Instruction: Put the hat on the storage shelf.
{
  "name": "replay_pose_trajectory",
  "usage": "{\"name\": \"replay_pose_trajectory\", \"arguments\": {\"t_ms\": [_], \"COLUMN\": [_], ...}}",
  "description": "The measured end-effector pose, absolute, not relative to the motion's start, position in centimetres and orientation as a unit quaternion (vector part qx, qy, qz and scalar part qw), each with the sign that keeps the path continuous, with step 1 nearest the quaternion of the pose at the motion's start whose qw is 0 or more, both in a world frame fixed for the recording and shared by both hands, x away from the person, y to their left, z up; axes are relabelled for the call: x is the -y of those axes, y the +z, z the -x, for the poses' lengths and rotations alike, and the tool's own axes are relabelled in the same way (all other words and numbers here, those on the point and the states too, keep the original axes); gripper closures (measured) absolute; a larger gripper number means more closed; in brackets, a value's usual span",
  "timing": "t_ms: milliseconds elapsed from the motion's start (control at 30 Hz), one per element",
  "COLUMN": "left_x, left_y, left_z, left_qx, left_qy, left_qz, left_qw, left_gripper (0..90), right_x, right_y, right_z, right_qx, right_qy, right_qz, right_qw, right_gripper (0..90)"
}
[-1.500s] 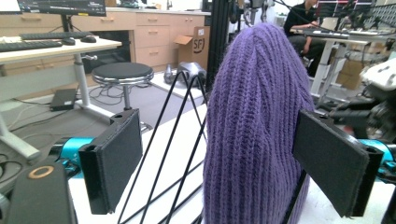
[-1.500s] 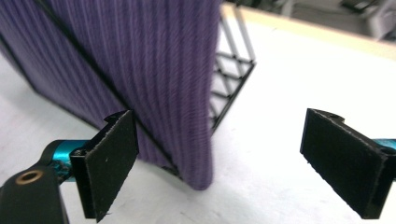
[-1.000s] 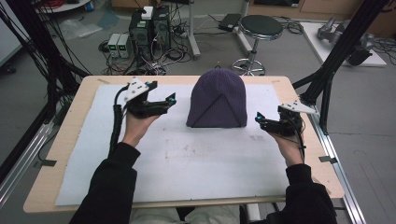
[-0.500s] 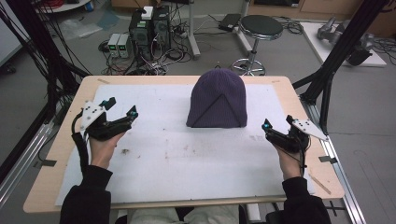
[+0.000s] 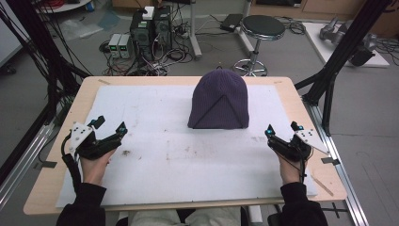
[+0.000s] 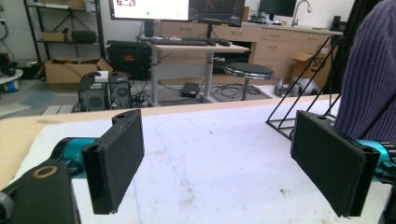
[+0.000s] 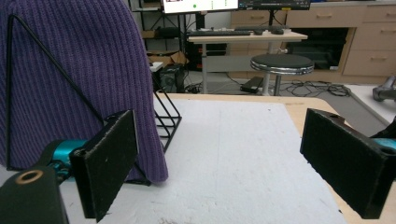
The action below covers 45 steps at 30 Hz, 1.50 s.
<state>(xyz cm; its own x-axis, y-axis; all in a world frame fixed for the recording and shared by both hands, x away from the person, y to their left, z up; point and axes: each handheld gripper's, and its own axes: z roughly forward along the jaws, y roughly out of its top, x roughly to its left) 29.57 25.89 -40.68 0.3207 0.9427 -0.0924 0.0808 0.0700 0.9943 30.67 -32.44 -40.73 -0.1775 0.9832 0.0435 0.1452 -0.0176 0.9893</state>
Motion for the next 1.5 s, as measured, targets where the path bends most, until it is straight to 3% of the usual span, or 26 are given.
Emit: {"name": "replay_pose_trajectory", "arguments": {"t_ms": [1000, 1500], "left_x": [-26.8, -27.0], "left_y": [-44.7, -44.4], "left_z": [-26.4, -26.1], "left_qx": [-0.464, -0.474], "left_qy": [0.420, 0.434], "left_qz": [-0.551, -0.537], "left_qw": [0.552, 0.546], "left_gripper": [12.6, 12.8], "right_x": [32.4, 32.4], "right_y": [-43.6, -43.6], "right_z": [-29.4, -29.4], "right_qx": [-0.566, -0.562], "right_qy": [0.504, 0.498], "right_qz": [-0.511, -0.505], "right_qw": [0.406, 0.425], "right_gripper": [10.7, 10.7]}}
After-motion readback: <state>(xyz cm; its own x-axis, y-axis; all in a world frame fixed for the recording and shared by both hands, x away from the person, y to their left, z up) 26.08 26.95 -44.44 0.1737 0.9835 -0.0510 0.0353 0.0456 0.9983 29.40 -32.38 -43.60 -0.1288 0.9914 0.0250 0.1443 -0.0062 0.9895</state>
